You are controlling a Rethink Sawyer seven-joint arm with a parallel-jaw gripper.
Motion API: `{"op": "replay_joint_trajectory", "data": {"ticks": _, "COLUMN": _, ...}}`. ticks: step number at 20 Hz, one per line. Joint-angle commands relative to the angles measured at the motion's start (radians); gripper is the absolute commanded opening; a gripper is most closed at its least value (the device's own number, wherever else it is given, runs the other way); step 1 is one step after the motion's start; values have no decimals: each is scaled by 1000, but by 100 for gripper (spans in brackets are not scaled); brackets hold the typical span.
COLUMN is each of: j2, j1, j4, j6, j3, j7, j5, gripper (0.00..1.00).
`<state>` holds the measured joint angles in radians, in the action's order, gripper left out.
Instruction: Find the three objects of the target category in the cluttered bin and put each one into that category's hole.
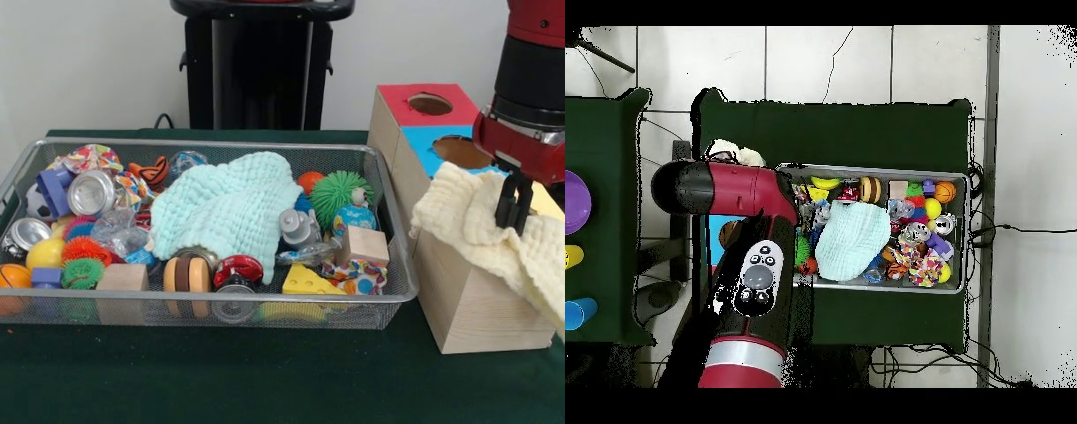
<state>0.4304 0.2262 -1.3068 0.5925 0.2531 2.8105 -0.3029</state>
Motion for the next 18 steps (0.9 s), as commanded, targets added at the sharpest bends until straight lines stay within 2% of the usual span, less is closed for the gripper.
{"op": "replay_joint_trajectory", "data": {"ticks": 1, "j2": -39, "j1": 12, "j4": -182, "j6": -4, "j3": -138, "j7": 106, "j5": -39, "gripper": 0}}
{"op": "replay_joint_trajectory", "data": {"ticks": 9, "j2": -42, "j1": 17, "j4": -222, "j6": -27, "j3": -173, "j7": 104, "j5": -66, "gripper": 0}}
{"op": "replay_joint_trajectory", "data": {"ticks": 12, "j2": -47, "j1": 19, "j4": -246, "j6": -64, "j3": -193, "j7": 105, "j5": -75, "gripper": 0}}
{"op": "replay_joint_trajectory", "data": {"ticks": 15, "j2": -52, "j1": 35, "j4": -257, "j6": -99, "j3": -176, "j7": 118, "j5": -66, "gripper": 0}}
{"op": "replay_joint_trajectory", "data": {"ticks": 18, "j2": -47, "j1": 3, "j4": -292, "j6": -155, "j3": -202, "j7": 72, "j5": -50, "gripper": 0}}
